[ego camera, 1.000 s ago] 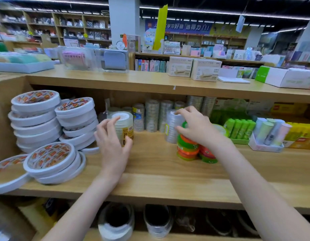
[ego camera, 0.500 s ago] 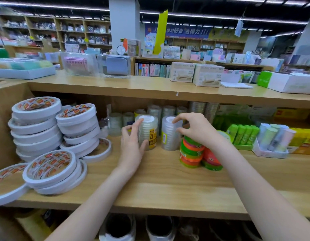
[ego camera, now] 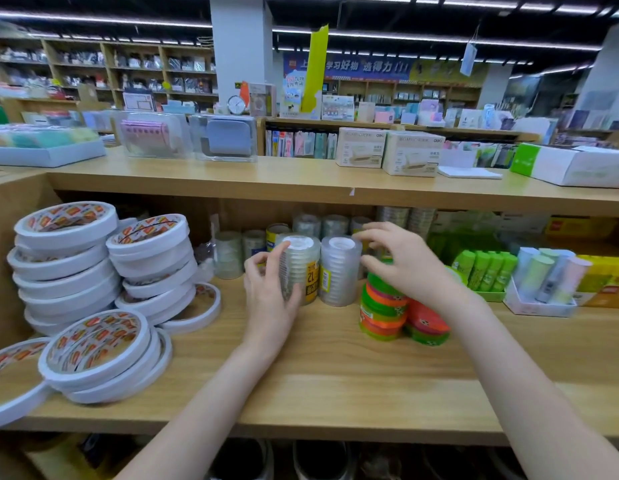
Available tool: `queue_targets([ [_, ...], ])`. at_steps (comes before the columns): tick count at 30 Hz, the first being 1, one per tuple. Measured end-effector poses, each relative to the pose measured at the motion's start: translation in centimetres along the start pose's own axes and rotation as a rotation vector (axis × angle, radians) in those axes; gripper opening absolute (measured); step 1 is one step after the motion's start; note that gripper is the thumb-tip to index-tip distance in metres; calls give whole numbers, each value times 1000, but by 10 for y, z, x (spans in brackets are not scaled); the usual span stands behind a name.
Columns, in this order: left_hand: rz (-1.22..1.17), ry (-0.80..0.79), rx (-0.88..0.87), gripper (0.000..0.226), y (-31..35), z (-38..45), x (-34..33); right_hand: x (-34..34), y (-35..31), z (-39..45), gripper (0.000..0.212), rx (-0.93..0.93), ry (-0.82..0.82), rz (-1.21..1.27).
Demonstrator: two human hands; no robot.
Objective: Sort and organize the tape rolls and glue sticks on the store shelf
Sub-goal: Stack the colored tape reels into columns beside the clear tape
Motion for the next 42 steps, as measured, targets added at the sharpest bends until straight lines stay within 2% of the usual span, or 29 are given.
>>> queue_targets([
  [3, -46, 65, -88, 58, 11, -8, 6, 22, 14, -27, 25, 8, 131, 35],
  [6, -174, -59, -151, 58, 28, -18, 1, 30, 36, -58, 23, -45, 218, 106],
  [8, -284, -242, -111, 61, 41, -27, -11, 23, 48, -78, 43, -110, 257, 206],
  [10, -389, -450, -4, 76, 52, -36, -32, 10, 54, -91, 67, -212, 243, 405],
  [11, -426, -497, 26, 83, 57, -38, -44, 1, 54, -95, 76, -264, 228, 542],
  [13, -457, -486, 67, 97, 66, -36, -63, -13, 54, -96, 81, -313, 237, 746],
  [15, -462, -448, 126, 103, 73, -28, -74, -22, 57, -93, 72, -307, 278, 818],
  [18, -495, -399, 114, 88, 72, -21, -82, -28, 61, -87, 55, -307, 300, 894],
  [23, -491, -389, 49, 67, 65, -17, -81, -31, 63, -73, 45, -310, 313, 947],
  [27, -477, -393, 37, 65, 64, -17, -82, -34, 66, -69, 50, -321, 352, 996],
  [32, -519, -394, 113, 63, 64, -15, -80, -37, 72, -69, 67, -325, 302, 1031],
  [42, -589, -438, 133, 55, 65, -14, -77, -37, 71, -69, 62, -310, 306, 992],
])
Point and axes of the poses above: each hand's wrist, its own z-axis towards the middle knuckle, its own x-axis out of the back of the hand, y = z × x, the point moved 1 cm from there along z, towards the middle knuckle, and after that the axes turned 2 degrees about x, right-handed, at the moved point
